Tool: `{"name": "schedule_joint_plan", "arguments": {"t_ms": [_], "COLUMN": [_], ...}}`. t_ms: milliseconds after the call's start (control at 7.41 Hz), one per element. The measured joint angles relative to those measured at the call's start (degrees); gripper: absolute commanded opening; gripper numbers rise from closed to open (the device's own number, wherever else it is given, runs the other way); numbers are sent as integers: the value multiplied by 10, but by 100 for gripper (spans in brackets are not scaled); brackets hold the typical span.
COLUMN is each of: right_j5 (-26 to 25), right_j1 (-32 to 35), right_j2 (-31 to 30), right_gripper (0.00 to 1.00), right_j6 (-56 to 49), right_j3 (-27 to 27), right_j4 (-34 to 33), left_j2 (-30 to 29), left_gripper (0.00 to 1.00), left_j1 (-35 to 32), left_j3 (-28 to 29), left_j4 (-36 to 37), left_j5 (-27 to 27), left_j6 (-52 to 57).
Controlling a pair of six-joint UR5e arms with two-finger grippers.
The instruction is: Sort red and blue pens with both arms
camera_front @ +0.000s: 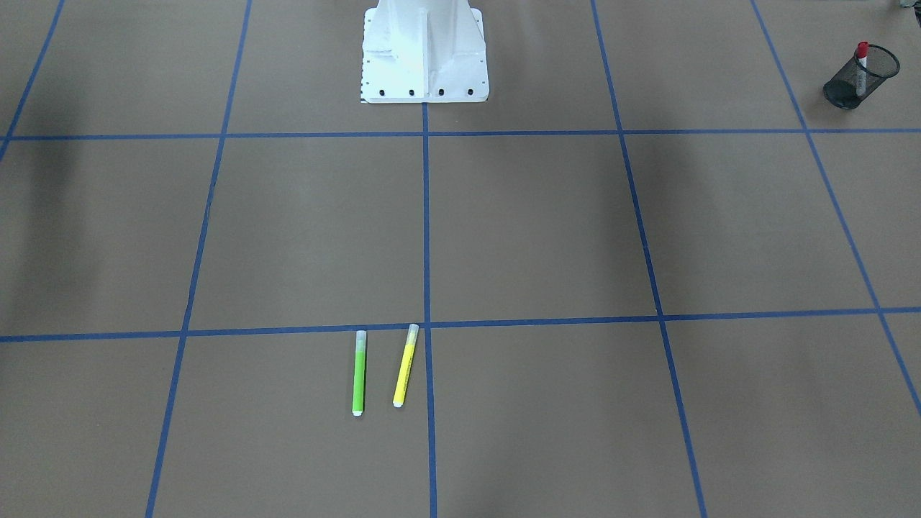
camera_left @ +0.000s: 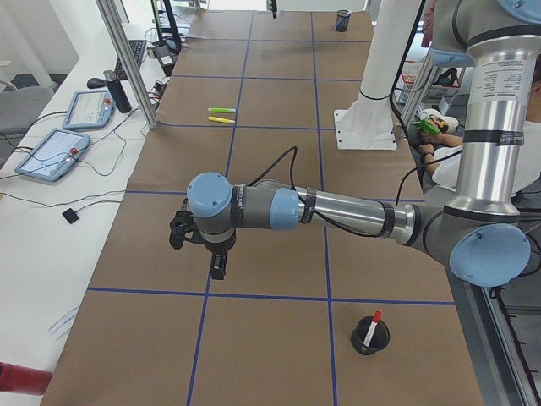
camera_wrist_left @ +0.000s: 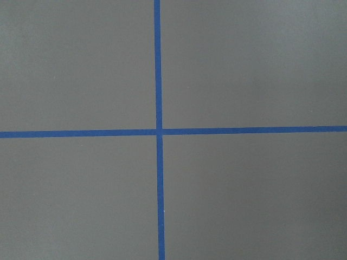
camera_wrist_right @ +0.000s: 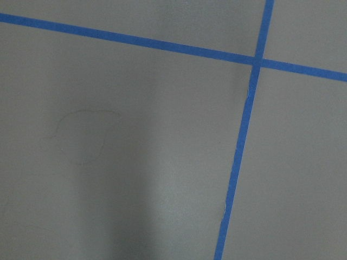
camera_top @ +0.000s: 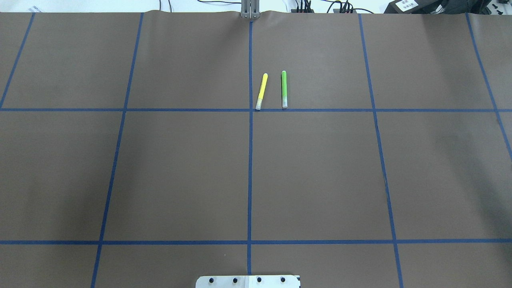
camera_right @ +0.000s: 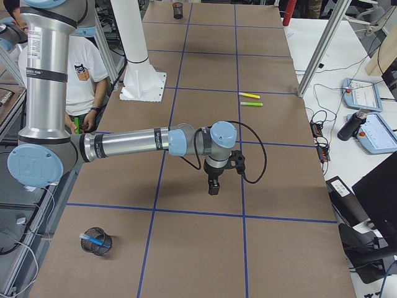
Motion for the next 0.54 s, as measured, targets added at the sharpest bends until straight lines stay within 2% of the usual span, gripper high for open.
{"name": "schedule_joint_plan", "arguments": {"t_ms": [270, 540], "right_j5": [30, 19], "right_j1": [21, 37], "right_j2": [-23, -29], "right_gripper": [100, 100], "right_j6": [0, -2], "right_j3": [21, 39], "right_j4": [3, 5], "left_j2": [0, 0], "left_gripper": [100, 100], "left_j1": [1, 2], "left_j3": [1, 1], "left_j4": [0, 1], "left_j5": [5, 7], "left_j6": [1, 1]}}
